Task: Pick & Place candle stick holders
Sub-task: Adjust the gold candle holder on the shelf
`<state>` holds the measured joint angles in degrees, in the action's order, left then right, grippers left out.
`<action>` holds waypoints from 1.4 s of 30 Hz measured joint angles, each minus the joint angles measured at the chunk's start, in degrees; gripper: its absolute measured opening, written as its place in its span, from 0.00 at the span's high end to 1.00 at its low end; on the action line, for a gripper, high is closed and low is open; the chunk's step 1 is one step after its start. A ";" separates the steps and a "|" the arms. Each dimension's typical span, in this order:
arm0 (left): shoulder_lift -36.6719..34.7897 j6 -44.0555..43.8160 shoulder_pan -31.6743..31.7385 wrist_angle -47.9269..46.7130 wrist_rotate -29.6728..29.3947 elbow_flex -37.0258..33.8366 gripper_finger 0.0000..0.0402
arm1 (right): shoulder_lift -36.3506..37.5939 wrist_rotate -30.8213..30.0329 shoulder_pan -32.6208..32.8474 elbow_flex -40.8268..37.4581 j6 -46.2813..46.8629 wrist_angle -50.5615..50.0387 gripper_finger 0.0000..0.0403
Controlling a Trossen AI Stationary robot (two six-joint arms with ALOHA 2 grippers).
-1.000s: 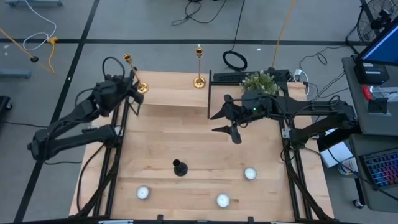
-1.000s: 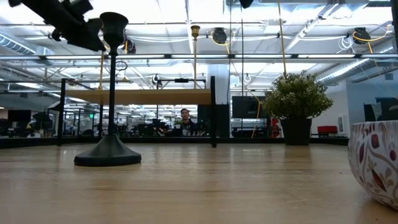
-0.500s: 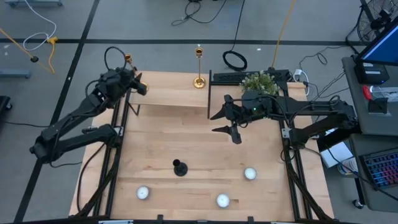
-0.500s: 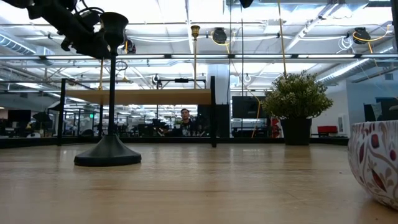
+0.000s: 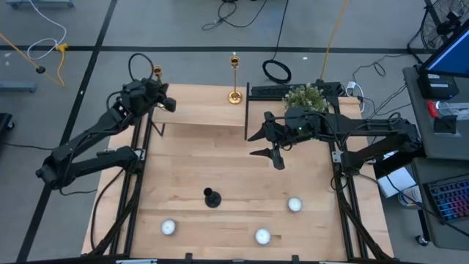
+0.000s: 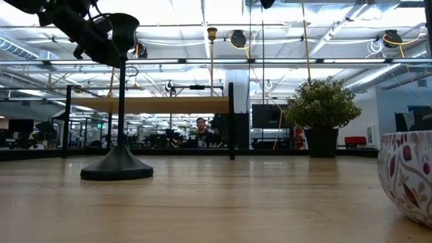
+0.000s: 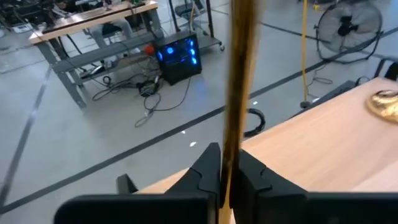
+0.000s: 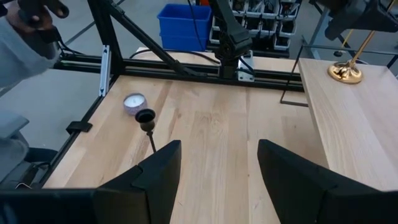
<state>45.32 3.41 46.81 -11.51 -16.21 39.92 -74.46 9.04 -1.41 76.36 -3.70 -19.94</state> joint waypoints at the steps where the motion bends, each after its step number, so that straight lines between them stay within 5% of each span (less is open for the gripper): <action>1: 0.00 -0.49 -0.14 0.52 0.08 0.00 0.96 | 0.00 0.00 0.00 0.00 0.00 0.02 0.48; 12: 0.94 -7.27 -4.44 15.61 8.72 0.00 0.97 | 0.00 -0.02 0.00 0.00 0.00 0.02 0.48; 18: 8.16 -9.24 -8.66 27.07 10.29 1.06 0.97 | 0.00 -0.04 0.00 0.00 0.00 0.92 0.48; 29: 26.78 -5.19 -9.99 16.41 9.99 21.04 0.98 | 0.00 -0.02 0.00 0.00 0.00 2.00 0.48; 42: 34.18 -5.48 -7.08 14.47 9.68 22.43 0.98 | 0.00 -0.02 0.00 0.00 0.00 1.77 0.48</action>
<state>79.50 -2.07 39.73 2.95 -6.52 62.35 -74.46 9.02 -1.41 76.36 -3.70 -18.17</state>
